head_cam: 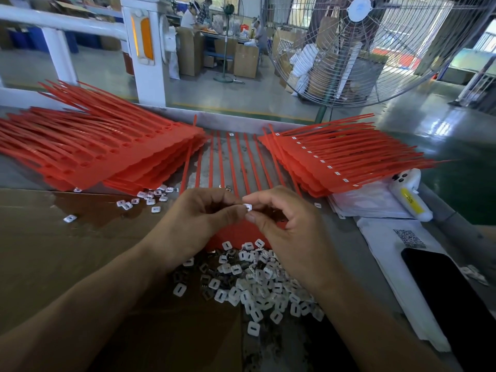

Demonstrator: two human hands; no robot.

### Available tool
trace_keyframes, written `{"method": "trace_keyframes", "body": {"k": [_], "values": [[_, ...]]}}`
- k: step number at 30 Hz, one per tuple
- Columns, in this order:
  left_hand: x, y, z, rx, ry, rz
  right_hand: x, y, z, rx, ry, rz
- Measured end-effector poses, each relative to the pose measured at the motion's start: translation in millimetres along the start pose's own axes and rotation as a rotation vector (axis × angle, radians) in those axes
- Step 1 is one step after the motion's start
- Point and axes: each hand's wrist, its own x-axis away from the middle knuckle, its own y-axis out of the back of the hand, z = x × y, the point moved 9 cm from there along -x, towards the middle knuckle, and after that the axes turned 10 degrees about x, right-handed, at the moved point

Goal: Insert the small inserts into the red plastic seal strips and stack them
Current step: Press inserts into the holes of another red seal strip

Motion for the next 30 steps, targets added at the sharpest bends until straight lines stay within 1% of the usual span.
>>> {"method": "trace_keyframes", "body": {"k": [4,7,11,14,16,19,24,30], "values": [[0.6,-0.8,-0.3,0.005,0.018,-0.001,-0.3,2.7,1.0,0.025,0.022,-0.018],[1.9,-2.0,-2.1,-0.045,0.009,-0.007,-1.0,3.5,-5.8,0.026,-0.02,-0.02],[2.6,-0.4,-2.2,-0.206,-0.008,-0.032,-2.1,12.5,-24.6,0.024,-0.127,-0.063],[3.5,0.6,-3.7,-0.409,-0.048,-0.02,-1.4,24.5,-42.3,0.042,-0.225,-0.1],[3.9,-0.2,-4.5,-0.521,-0.074,-0.006,-1.6,35.3,-56.1,0.107,-0.294,-0.116],[4.3,-0.7,-5.4,-0.596,-0.109,0.002,-0.7,52.4,-74.9,0.235,-0.372,-0.118],[5.1,-6.0,-4.4,-0.709,-0.139,0.074,4.6,61.1,-97.1,0.355,-0.444,-0.06],[5.6,-10.3,-5.6,-0.752,-0.16,0.118,2.4,44.3,-102.5,0.409,-0.412,0.024]]}}
